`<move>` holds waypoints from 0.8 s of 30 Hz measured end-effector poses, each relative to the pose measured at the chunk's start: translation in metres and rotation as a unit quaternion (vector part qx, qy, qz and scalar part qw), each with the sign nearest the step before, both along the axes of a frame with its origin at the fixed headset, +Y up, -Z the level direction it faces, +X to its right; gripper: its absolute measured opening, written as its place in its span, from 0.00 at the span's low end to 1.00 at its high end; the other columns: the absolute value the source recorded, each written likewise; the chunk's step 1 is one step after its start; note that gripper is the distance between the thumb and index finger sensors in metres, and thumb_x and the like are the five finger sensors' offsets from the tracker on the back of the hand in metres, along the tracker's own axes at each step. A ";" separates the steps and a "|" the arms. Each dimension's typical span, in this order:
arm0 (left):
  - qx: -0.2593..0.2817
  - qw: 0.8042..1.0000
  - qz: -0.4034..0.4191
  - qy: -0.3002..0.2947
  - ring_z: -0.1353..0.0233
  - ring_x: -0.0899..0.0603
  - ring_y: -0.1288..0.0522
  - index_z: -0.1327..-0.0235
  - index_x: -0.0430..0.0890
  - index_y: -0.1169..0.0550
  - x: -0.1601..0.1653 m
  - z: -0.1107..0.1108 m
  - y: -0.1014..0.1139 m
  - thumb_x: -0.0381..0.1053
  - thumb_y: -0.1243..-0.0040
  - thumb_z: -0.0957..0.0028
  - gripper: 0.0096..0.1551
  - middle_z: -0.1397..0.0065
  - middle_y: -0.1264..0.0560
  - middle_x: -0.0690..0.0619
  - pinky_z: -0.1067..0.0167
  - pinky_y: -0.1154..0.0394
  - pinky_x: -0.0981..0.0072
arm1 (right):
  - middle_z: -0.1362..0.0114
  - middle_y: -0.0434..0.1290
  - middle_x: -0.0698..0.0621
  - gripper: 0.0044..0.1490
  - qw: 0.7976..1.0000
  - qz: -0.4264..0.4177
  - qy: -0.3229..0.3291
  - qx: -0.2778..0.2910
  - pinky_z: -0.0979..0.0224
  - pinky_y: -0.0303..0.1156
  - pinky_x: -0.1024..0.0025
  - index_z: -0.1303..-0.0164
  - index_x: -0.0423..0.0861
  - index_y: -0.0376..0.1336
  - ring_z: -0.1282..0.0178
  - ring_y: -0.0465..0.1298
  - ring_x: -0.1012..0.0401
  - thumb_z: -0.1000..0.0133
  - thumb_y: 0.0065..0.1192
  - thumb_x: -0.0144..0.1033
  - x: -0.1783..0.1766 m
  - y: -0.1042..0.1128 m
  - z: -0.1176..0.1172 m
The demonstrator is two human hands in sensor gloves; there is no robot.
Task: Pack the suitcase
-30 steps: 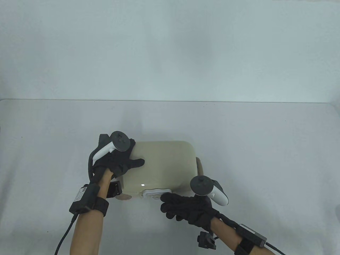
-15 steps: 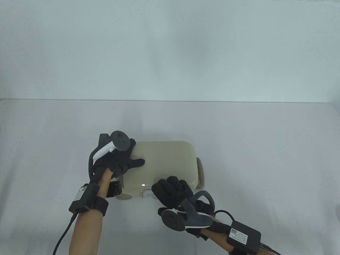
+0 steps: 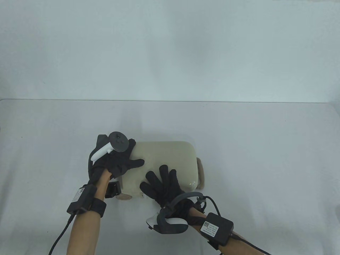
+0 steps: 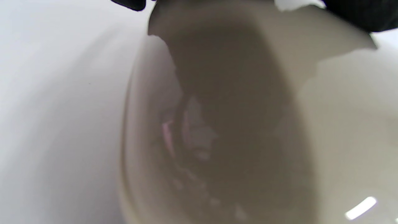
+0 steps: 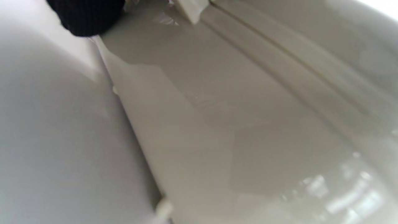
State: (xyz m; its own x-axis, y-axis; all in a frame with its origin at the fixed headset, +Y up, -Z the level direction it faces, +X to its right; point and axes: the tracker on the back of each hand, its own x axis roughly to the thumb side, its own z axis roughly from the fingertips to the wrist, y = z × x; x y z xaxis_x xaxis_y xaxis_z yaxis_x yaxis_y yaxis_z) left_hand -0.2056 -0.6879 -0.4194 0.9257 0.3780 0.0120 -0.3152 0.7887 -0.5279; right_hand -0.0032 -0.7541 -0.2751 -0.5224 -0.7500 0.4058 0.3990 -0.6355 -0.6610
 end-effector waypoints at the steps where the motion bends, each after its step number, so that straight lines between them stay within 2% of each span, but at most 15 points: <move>1: -0.001 1.000 -0.001 0.001 0.15 0.31 0.60 0.19 0.54 0.62 0.000 0.000 0.000 0.75 0.49 0.56 0.61 0.14 0.65 0.43 0.20 0.49 0.41 | 0.13 0.37 0.35 0.68 1.000 0.006 0.002 -0.006 0.22 0.61 0.35 0.23 0.41 0.19 0.16 0.57 0.30 0.47 0.50 0.66 0.001 0.002 0.000; 3: -0.002 1.000 -0.002 0.002 0.14 0.31 0.60 0.20 0.54 0.62 0.000 0.000 0.000 0.75 0.49 0.56 0.61 0.14 0.65 0.43 0.20 0.50 0.41 | 0.13 0.35 0.36 0.65 0.999 0.007 -0.004 -0.036 0.20 0.58 0.35 0.23 0.43 0.19 0.15 0.54 0.31 0.47 0.42 0.68 0.002 0.007 0.000; 4: -0.003 1.000 -0.003 0.001 0.14 0.31 0.60 0.20 0.54 0.62 0.000 0.000 0.000 0.75 0.49 0.56 0.61 0.14 0.65 0.43 0.20 0.49 0.41 | 0.12 0.34 0.37 0.60 0.998 0.002 -0.009 -0.057 0.19 0.57 0.35 0.23 0.44 0.19 0.14 0.53 0.31 0.45 0.36 0.67 0.002 0.011 0.001; 6: -0.002 1.000 -0.002 0.000 0.15 0.31 0.60 0.19 0.54 0.62 0.000 0.000 0.000 0.75 0.49 0.56 0.61 0.14 0.65 0.43 0.20 0.49 0.41 | 0.12 0.34 0.39 0.51 0.996 -0.020 -0.015 -0.089 0.18 0.56 0.36 0.22 0.47 0.21 0.13 0.51 0.32 0.43 0.29 0.62 0.003 0.017 -0.001; 10: 0.000 1.000 0.000 -0.001 0.15 0.31 0.60 0.19 0.54 0.62 0.000 0.000 0.000 0.75 0.49 0.56 0.61 0.14 0.65 0.43 0.20 0.49 0.41 | 0.11 0.34 0.44 0.46 0.997 -0.033 -0.012 -0.076 0.17 0.55 0.38 0.23 0.51 0.21 0.13 0.51 0.35 0.43 0.21 0.59 0.004 0.018 -0.003; 14: 0.004 1.000 0.003 -0.005 0.15 0.30 0.60 0.19 0.53 0.62 -0.001 0.000 -0.001 0.75 0.49 0.55 0.61 0.14 0.65 0.43 0.20 0.49 0.41 | 0.11 0.35 0.47 0.41 0.996 -0.056 -0.008 -0.066 0.17 0.56 0.40 0.23 0.53 0.23 0.13 0.53 0.37 0.41 0.22 0.55 0.004 0.017 -0.004; 18: 0.004 1.000 0.004 -0.007 0.15 0.30 0.60 0.19 0.53 0.62 -0.001 0.000 -0.001 0.75 0.49 0.55 0.61 0.14 0.66 0.43 0.20 0.50 0.41 | 0.11 0.35 0.49 0.43 0.994 -0.056 -0.016 -0.092 0.16 0.55 0.41 0.23 0.54 0.24 0.12 0.52 0.38 0.42 0.22 0.59 0.005 0.024 -0.007; 20: -0.003 1.000 0.001 -0.009 0.15 0.31 0.61 0.20 0.54 0.63 0.000 0.000 0.001 0.75 0.50 0.55 0.61 0.14 0.66 0.43 0.20 0.51 0.41 | 0.11 0.36 0.50 0.47 0.988 -0.058 -0.019 -0.142 0.16 0.55 0.41 0.21 0.55 0.25 0.11 0.52 0.39 0.46 0.24 0.64 0.005 0.036 -0.009; 22: 0.004 1.000 -0.018 -0.017 0.15 0.31 0.63 0.21 0.54 0.65 0.001 0.003 0.006 0.74 0.51 0.54 0.60 0.15 0.68 0.44 0.21 0.52 0.39 | 0.10 0.39 0.50 0.50 0.974 -0.089 -0.028 -0.205 0.15 0.55 0.41 0.20 0.54 0.27 0.11 0.53 0.42 0.47 0.24 0.66 0.008 0.055 -0.011; 24: 0.062 0.998 -0.010 -0.021 0.15 0.30 0.63 0.21 0.53 0.65 0.001 0.012 0.020 0.75 0.55 0.52 0.59 0.15 0.68 0.43 0.21 0.51 0.39 | 0.10 0.41 0.50 0.51 0.960 -0.150 -0.031 -0.233 0.15 0.55 0.41 0.18 0.53 0.30 0.11 0.53 0.42 0.48 0.26 0.67 0.015 0.074 -0.012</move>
